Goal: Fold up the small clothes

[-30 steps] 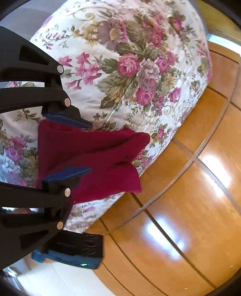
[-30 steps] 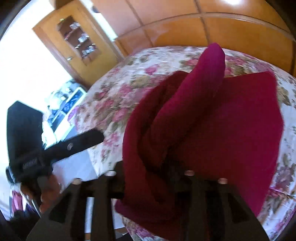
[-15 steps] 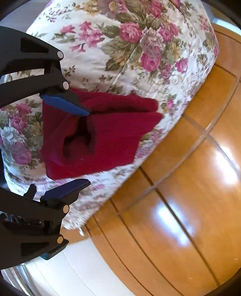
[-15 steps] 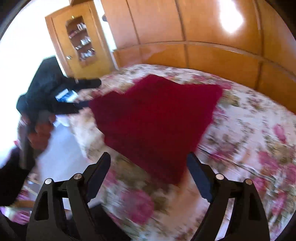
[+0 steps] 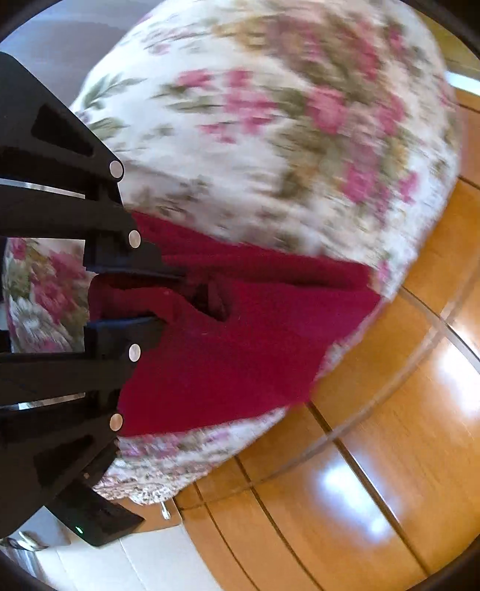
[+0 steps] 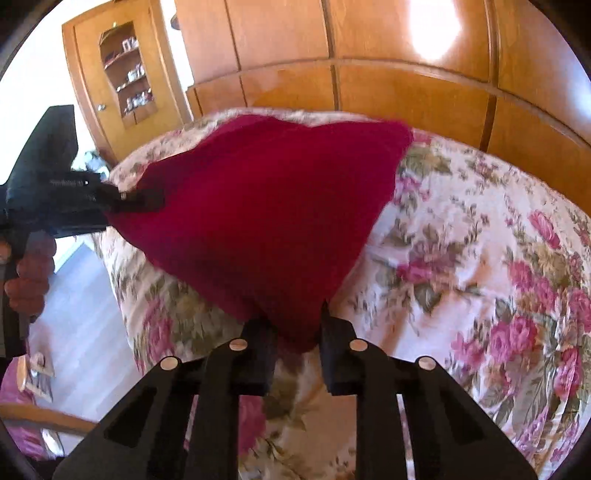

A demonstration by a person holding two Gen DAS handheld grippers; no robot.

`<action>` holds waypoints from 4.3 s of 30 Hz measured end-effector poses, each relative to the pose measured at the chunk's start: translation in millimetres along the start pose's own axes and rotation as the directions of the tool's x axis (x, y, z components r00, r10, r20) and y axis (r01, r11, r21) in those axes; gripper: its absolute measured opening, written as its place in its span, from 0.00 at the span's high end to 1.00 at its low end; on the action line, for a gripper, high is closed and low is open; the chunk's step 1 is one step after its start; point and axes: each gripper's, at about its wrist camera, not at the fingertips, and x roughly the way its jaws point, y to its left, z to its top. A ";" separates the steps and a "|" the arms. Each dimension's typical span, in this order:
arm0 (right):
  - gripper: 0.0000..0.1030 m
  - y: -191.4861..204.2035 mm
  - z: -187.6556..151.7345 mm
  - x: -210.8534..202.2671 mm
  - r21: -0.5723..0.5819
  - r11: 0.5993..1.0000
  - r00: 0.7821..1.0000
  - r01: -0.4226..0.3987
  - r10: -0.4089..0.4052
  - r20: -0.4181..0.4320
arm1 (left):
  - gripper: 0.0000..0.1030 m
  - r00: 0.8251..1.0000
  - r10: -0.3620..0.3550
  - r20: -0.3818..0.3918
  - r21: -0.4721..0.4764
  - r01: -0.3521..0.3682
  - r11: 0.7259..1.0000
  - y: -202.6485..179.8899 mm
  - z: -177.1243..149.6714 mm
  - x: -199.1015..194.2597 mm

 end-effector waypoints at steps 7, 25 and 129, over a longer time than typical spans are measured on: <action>0.71 -11.3 -5.0 0.6 0.045 0.998 0.998 -0.052 0.053 -0.028 | 0.74 0.998 0.018 0.052 0.016 -0.019 1.000 0.0 -5.8 -7.9; 0.24 -28.2 100.5 -13.4 0.145 0.985 0.989 -0.089 0.070 0.128 | 0.42 0.946 0.228 0.229 0.242 -0.283 0.928 -50.5 34.6 -9.4; 0.55 136.2 97.6 93.9 -0.282 0.950 0.991 -0.132 0.137 -0.002 | 0.47 0.741 0.593 0.315 -0.173 -0.569 0.804 76.5 21.7 -68.8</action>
